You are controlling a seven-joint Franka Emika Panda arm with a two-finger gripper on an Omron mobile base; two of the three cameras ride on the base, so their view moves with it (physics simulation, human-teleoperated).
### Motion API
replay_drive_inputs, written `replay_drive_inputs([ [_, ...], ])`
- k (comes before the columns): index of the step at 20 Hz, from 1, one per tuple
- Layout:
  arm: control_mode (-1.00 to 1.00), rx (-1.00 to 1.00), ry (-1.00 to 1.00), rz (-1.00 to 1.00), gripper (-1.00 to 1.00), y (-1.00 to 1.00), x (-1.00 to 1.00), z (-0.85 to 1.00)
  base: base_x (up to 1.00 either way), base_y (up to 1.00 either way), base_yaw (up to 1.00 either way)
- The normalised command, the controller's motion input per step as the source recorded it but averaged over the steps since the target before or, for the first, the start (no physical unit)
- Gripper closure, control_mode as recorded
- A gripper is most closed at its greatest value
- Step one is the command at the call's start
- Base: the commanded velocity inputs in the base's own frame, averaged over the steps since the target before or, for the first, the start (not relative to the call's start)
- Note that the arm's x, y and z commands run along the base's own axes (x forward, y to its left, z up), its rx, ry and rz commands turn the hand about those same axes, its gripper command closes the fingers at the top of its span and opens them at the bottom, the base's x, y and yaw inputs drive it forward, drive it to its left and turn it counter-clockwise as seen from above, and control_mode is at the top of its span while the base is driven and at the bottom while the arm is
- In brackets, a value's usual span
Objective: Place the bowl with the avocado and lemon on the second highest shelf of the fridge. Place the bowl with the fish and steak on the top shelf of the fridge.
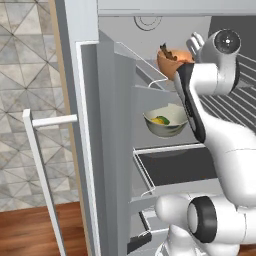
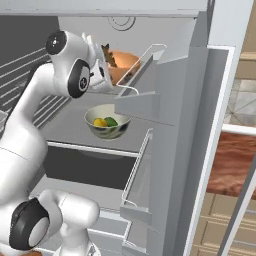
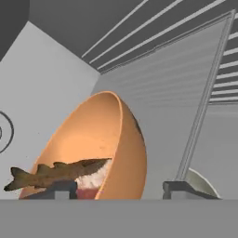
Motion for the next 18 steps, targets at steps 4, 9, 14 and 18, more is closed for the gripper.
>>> replay_drive_inputs([
  [4, -1.00, 0.00, -0.29, 0.00, -1.00, 0.01, -1.00, 0.38, 0.00, 0.00, 0.00],
  [9, -1.00, 0.00, -0.24, 0.00, -1.00, 0.27, -1.00, 0.05, 0.00, 0.00, 0.00],
  [14, -1.00, 0.00, -0.06, 0.00, -1.00, 0.43, -1.00, -0.31, 0.00, 0.00, 0.00],
  [18, -1.00, 0.00, 0.00, 0.00, -1.00, 0.45, -1.00, -0.31, 0.00, 0.00, 0.00],
])
